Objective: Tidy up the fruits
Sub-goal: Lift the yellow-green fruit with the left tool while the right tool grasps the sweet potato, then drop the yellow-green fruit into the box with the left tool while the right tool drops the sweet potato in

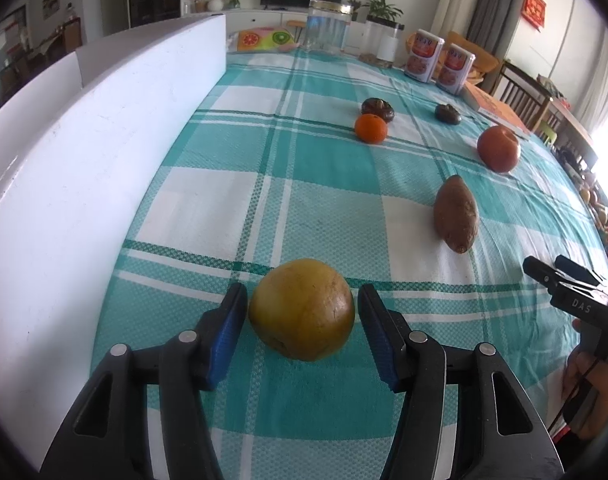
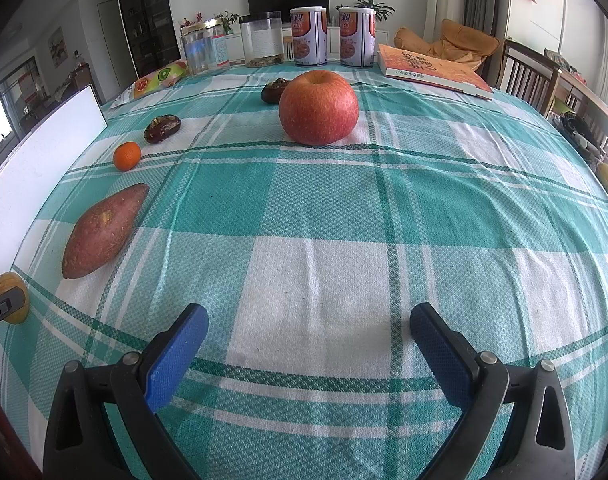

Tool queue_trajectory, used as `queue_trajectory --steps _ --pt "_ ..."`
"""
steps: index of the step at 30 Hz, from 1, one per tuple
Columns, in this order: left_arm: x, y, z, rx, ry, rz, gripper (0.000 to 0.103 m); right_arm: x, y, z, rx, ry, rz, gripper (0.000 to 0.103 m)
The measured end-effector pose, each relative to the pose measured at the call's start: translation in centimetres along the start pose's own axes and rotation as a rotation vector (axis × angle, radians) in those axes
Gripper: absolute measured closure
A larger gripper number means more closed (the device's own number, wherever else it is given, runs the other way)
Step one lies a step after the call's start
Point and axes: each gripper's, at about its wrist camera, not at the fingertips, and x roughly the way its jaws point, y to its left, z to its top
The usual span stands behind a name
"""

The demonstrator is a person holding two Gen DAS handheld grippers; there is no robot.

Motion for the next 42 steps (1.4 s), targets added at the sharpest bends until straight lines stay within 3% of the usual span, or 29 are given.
queue_trajectory --steps 13,18,25,32,34,36,37,38,40,42 --pt "-0.6 -0.3 -0.1 0.009 -0.024 -0.007 0.029 0.0 0.0 0.0 0.000 0.000 0.000 0.002" --pt "-1.1 -0.4 0.0 0.010 -0.040 -0.033 0.028 0.0 0.0 0.0 0.000 0.000 0.001 0.002" --pt "-2.2 0.4 0.3 -0.001 -0.064 -0.102 0.017 0.0 0.0 0.0 0.000 0.000 0.001 0.002" --pt "-1.1 0.1 0.1 0.046 -0.037 -0.074 0.017 0.0 -0.1 0.1 0.014 -0.002 0.010 0.002" --pt "-0.6 0.2 0.5 0.036 -0.038 -0.055 0.019 -0.2 -0.4 0.5 0.080 0.008 0.068 0.002" --pt "-0.3 0.3 0.8 0.040 -0.046 -0.041 0.029 -0.4 0.3 1.6 0.163 0.032 0.221 0.002" --pt "-0.2 0.3 0.7 0.048 -0.040 -0.036 0.045 -0.4 1.4 2.4 0.174 0.047 0.283 0.002" --pt "0.0 0.3 0.8 0.057 -0.033 -0.018 0.052 -0.3 2.9 3.2 0.169 0.066 0.337 0.002" --pt "-0.3 0.6 0.5 0.057 -0.041 -0.025 0.052 0.9 6.3 4.8 0.128 0.137 0.403 0.002" --pt "-0.8 0.9 0.1 0.050 -0.045 -0.034 0.052 2.6 9.4 5.6 0.083 0.215 0.380 0.010"
